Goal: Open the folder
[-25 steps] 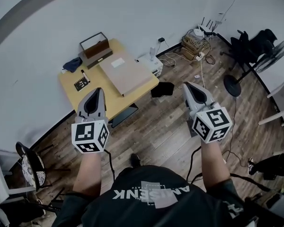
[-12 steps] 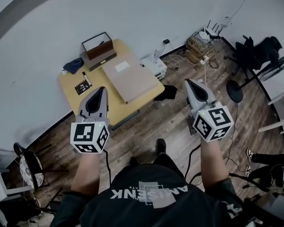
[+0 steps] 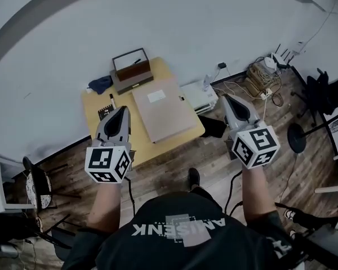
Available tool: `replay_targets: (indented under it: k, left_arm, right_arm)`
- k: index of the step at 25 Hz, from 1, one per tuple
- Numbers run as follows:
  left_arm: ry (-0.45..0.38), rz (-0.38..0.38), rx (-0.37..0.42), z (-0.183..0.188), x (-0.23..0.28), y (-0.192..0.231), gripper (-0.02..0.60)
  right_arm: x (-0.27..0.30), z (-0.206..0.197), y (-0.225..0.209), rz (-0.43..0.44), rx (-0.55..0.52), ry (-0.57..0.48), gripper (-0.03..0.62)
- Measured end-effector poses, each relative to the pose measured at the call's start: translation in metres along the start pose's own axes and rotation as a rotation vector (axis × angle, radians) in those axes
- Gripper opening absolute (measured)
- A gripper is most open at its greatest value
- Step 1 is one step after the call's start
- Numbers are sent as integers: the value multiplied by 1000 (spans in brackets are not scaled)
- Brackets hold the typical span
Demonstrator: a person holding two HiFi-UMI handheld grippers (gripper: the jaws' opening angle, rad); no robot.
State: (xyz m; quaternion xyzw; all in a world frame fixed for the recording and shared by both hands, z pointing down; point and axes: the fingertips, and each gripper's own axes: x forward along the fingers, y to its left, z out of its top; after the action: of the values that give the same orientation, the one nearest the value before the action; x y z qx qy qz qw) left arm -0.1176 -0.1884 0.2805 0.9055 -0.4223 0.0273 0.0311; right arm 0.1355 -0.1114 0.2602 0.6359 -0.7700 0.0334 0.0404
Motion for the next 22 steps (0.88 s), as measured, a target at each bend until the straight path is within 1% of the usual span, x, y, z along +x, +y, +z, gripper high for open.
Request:
replay_targets:
  k: [3,10,15,22]
  left_arm:
    - [3,65,6,4,19,4,2]
    - [15,161,1,7,45,1,2]
    - [6,217,2,13,58,-2,2]
    - [-2,287,11,18,74,-6,2]
  right_arm:
    - [22,5,-24,43,2,-11,6]
    - [58,8,-59,132,9,-21,6]
    - [77,10,-79,184,4,-23,6]
    - [100,12,-102,235,-8,-30,6]
